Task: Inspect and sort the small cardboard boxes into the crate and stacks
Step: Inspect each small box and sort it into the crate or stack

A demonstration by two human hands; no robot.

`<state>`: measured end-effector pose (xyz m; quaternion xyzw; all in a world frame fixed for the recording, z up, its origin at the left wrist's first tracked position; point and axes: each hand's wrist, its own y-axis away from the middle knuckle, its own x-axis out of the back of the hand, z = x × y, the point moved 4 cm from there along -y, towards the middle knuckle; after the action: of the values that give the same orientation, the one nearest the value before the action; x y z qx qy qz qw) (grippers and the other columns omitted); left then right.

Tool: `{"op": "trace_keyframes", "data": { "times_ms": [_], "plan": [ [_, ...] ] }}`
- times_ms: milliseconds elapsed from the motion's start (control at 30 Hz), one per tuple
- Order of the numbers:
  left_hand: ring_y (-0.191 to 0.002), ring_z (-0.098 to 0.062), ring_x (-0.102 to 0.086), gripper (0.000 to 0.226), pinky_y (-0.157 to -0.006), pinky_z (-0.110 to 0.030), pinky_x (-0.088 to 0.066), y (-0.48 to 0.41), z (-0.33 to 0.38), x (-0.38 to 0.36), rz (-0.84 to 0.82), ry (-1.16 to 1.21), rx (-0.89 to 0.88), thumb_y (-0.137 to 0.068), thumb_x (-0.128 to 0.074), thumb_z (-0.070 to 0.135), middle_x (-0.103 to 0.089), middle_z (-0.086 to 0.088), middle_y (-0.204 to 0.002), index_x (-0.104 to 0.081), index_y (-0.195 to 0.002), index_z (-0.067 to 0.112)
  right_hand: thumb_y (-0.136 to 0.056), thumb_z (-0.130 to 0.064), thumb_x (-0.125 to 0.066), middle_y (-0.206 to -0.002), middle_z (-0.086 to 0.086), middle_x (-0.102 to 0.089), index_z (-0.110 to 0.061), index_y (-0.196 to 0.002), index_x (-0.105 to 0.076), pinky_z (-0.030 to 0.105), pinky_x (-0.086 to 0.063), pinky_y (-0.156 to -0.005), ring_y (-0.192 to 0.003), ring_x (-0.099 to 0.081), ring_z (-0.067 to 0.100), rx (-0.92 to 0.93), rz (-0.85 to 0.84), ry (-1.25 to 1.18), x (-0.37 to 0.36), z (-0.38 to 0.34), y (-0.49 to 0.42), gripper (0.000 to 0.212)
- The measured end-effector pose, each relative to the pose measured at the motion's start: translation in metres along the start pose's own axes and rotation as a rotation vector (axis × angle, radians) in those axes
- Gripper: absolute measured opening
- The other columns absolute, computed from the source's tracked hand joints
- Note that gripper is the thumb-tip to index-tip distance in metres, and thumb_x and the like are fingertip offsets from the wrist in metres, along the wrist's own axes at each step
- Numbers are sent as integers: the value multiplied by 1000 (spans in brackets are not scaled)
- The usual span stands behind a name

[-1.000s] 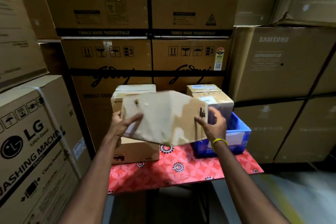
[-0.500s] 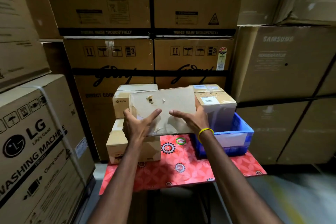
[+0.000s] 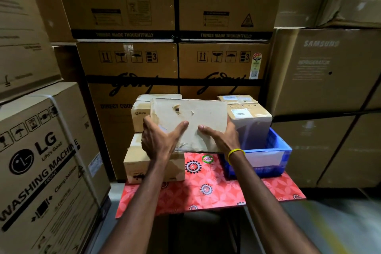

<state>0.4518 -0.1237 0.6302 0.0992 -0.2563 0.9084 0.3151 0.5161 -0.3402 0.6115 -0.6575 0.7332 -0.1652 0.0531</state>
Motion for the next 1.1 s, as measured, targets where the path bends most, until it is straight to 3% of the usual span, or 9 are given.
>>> {"op": "trace_keyframes", "data": {
  "times_ms": [100,167,267,433,533,667,800,933,1100],
  "plan": [
    [-110,-33,-63,112,-84,-40,-51,-3,-5,0,4,86,-89,-49,-91,73,-64,-13,-123,-46,-130,10,-63,-53,-93,-124,2,-75,-27,-135,-60,25,-62,-90,-106,-74,12,-35,-11,-207,-3,2,0,83],
    [-112,-30,-63,108,-91,-46,-56,-3,-14,-1,-26,216,-144,-47,-90,72,-62,-8,-123,-44,-125,13,-68,-74,-83,-127,6,-71,-30,-130,-57,48,-61,-99,-111,-73,21,-116,14,-390,-1,2,-5,81],
    [-120,-24,-62,106,-100,-45,-57,4,-30,-6,-102,397,-174,-50,-96,56,-60,-8,-130,-41,-131,15,-62,-91,-71,-124,13,-70,-34,-118,-58,58,-56,-104,-111,-69,29,-186,54,-462,7,-6,-18,81],
    [-108,-17,-67,89,-88,-27,-58,13,-33,-10,-189,596,-146,-58,-93,49,-63,-12,-120,-41,-121,13,-67,-58,-80,-121,15,-74,-31,-119,-65,48,-59,-82,-100,-70,33,-180,70,-384,17,-16,-25,60],
    [-103,-21,-60,70,-88,-36,-53,5,-31,-6,-230,684,-82,-72,-76,66,-59,-13,-117,-46,-120,25,-73,-36,-78,-113,13,-79,-23,-116,-74,41,-53,-77,-91,-69,29,-146,23,-408,24,-6,-19,44],
    [-108,-13,-61,101,-100,-35,-48,-29,-26,-2,-373,583,89,-69,-61,82,-58,-5,-127,-50,-145,16,-72,-15,-74,-119,14,-78,-14,-137,-64,41,-60,-80,-98,-75,30,-123,-84,-410,31,20,-3,66],
    [-111,-33,-63,107,-100,-54,-52,-40,-14,4,-400,184,107,-51,-57,103,-64,-7,-122,-65,-124,25,-52,-3,-75,-119,11,-74,-16,-135,-52,41,-60,-77,-109,-71,34,-186,-121,-355,26,42,14,87],
    [-112,-30,-55,118,-92,-43,-45,-27,-5,3,-403,41,78,-54,-75,89,-59,-12,-128,-44,-138,11,-50,-8,-76,-123,19,-68,-13,-133,-45,41,-59,-76,-108,-70,36,-249,-87,-340,19,41,22,89],
    [-111,-35,-64,118,-82,-40,-47,-14,-5,4,-304,-37,3,-48,-72,94,-66,-13,-120,-41,-127,13,-54,-52,-94,-113,-4,-80,-28,-127,-67,52,-59,-100,-107,-75,21,-266,-14,-224,12,40,22,82]
  ]
}}
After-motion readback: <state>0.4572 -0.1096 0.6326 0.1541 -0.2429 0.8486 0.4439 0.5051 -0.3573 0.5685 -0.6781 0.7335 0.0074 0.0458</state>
